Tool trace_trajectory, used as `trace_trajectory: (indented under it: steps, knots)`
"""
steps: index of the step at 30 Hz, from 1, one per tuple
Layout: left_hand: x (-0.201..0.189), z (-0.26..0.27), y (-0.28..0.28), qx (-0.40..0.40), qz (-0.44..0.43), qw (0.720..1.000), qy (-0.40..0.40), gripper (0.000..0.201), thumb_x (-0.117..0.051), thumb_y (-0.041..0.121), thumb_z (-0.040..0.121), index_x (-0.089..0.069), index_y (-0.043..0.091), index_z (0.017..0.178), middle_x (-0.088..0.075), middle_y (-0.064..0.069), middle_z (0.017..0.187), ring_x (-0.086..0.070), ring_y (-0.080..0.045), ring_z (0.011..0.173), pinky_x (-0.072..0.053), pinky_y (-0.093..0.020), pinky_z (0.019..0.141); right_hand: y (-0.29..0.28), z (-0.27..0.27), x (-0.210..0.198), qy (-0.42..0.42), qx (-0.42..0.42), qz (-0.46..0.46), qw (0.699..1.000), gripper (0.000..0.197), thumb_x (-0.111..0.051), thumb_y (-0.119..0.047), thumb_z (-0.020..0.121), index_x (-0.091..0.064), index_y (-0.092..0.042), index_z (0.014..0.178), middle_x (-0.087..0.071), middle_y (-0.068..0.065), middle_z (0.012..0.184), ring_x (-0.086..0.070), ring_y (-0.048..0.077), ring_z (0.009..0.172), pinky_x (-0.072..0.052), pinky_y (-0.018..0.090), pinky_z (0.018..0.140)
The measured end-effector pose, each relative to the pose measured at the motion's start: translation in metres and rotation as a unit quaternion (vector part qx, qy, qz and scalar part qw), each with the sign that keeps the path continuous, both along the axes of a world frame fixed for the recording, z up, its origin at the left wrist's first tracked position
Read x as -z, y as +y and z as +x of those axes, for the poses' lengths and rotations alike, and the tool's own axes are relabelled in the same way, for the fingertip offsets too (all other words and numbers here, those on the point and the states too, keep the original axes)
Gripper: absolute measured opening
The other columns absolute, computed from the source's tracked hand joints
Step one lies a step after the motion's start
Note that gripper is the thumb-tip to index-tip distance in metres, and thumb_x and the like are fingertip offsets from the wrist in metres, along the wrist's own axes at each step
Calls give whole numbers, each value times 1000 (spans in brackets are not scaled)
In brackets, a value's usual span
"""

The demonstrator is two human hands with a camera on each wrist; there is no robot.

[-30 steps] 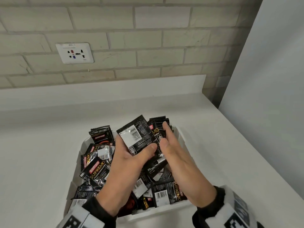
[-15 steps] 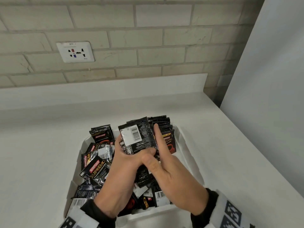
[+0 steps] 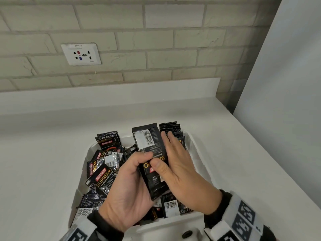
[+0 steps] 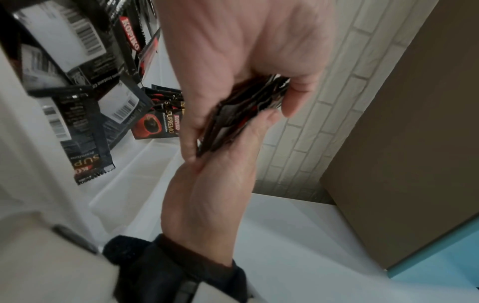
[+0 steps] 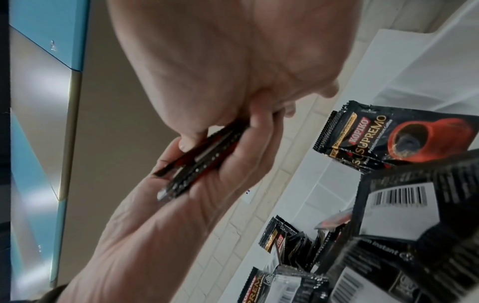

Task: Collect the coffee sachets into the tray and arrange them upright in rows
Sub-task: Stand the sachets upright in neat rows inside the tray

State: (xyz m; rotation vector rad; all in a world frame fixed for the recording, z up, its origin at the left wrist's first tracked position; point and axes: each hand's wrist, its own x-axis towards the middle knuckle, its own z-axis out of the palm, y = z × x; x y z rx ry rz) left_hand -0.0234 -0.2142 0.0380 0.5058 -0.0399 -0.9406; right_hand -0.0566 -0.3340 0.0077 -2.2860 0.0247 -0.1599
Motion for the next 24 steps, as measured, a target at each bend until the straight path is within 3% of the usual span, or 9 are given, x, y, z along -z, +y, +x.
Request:
trace_trajectory:
  steps: [3,6,8,10,12,14,16,18,24]
  knots:
    - [0,1,0,-17,101,995,-12,46,-78,17,53,-71,0,95,-70,-20,91,-70,-30,71,-60,-44,61,0,-2,-4,10,0,-10,1000,94,3,-84,66,12,-35,145,24,-19,150,28,-4,134,6,41,117]
    - [2,5,2,-58,168,983,-51,39,-61,17,64,-64,0,99,-69,-21,85,-68,-29,67,-58,-40,60,-2,-3,-6,26,-20,76,997,72,-23,-66,82,6,-41,143,21,-20,150,25,-11,132,4,35,118]
    - [4,6,3,-93,182,975,-89,41,-61,11,66,-64,3,106,-71,-20,92,-69,-28,71,-58,-38,62,-4,-6,-6,-19,-5,105,994,62,-40,-58,86,-3,-49,135,4,-25,149,12,-21,130,-2,16,114]
    - [5,8,3,-132,200,962,-131,37,-61,6,64,-68,9,100,-73,-14,91,-71,-25,72,-60,-34,59,-6,-8,-8,-99,40,118,987,51,-50,-52,78,-24,-55,122,-21,-29,133,-22,-17,122,-25,5,102]
    - [6,8,2,-150,215,948,-180,34,-63,4,63,-69,11,95,-74,-11,89,-72,-24,74,-59,-31,57,-6,-9,-15,-126,81,157,976,42,-55,-58,68,-38,-57,107,-38,-22,116,-47,-5,94,-45,12,81]
    - [7,7,0,-162,229,931,-236,34,-66,2,64,-68,9,97,-74,-12,89,-72,-26,79,-59,-32,63,-5,-8,-22,-85,82,180,977,46,-62,-65,59,-43,-53,100,-44,-15,110,-54,4,80,-51,19,73]
    - [9,5,-3,-169,246,910,-288,37,-72,-8,64,-68,3,99,-74,-14,90,-71,-28,84,-59,-32,68,-3,-4,-24,-34,74,164,983,57,-65,-68,52,-42,-48,101,-46,-14,109,-57,9,80,-54,27,74]
    - [10,4,-3,-160,248,900,-320,39,-69,-6,63,-66,-2,102,-73,-15,91,-71,-28,87,-58,-29,70,-2,-1,-25,-21,83,150,985,60,-66,-66,52,-42,-44,102,-48,-13,107,-55,10,77,-55,34,74]
    - [9,4,3,-88,236,908,-336,55,-75,-11,58,-58,-2,109,-73,-15,94,-71,-25,88,-56,-25,70,-7,-2,-30,15,107,131,985,40,-67,-42,69,-47,-36,103,-54,-13,96,-54,4,70,-52,25,73]
